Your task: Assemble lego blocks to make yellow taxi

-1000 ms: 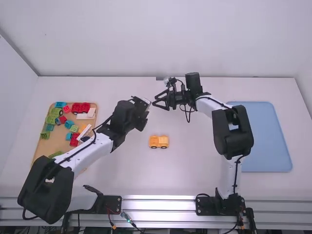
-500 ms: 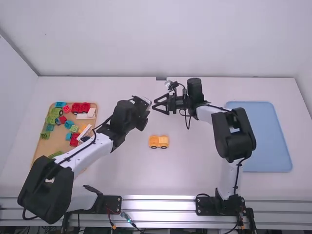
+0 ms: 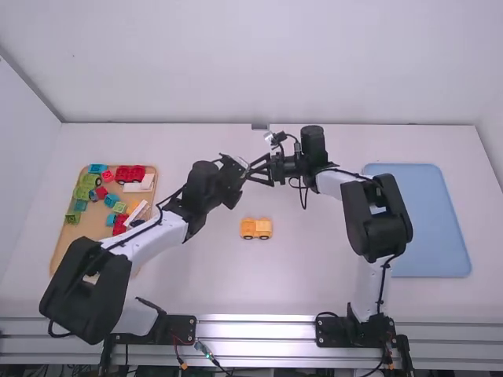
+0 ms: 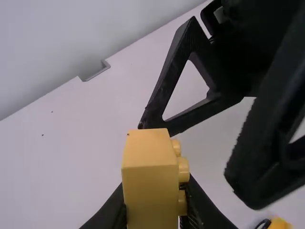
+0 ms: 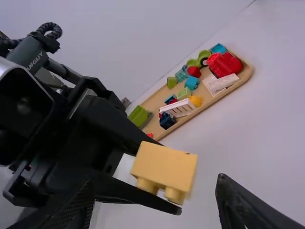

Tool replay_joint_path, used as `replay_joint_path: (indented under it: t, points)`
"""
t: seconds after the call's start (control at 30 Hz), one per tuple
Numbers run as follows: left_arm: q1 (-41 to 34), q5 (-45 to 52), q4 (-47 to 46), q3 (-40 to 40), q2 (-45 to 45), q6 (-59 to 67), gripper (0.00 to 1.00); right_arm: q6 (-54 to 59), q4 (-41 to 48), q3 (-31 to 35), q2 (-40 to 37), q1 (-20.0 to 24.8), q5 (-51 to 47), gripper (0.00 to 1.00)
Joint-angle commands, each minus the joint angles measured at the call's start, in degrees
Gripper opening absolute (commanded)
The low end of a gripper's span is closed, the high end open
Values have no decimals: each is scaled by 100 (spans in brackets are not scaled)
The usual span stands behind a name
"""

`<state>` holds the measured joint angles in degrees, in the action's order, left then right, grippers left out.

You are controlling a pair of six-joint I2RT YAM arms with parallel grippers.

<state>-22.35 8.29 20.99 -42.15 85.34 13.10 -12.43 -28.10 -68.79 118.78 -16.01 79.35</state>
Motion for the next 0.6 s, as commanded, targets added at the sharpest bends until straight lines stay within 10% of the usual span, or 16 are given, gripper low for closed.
replay_joint_path:
  t: [0.0,0.57]
  points:
    - [-15,-79,105,35,107,92,1,-140,0,-24,-181,-4,83,67]
    - [-26,-319,-20,35,201,332,2,22,323,-28,-181,-273,-588,63]
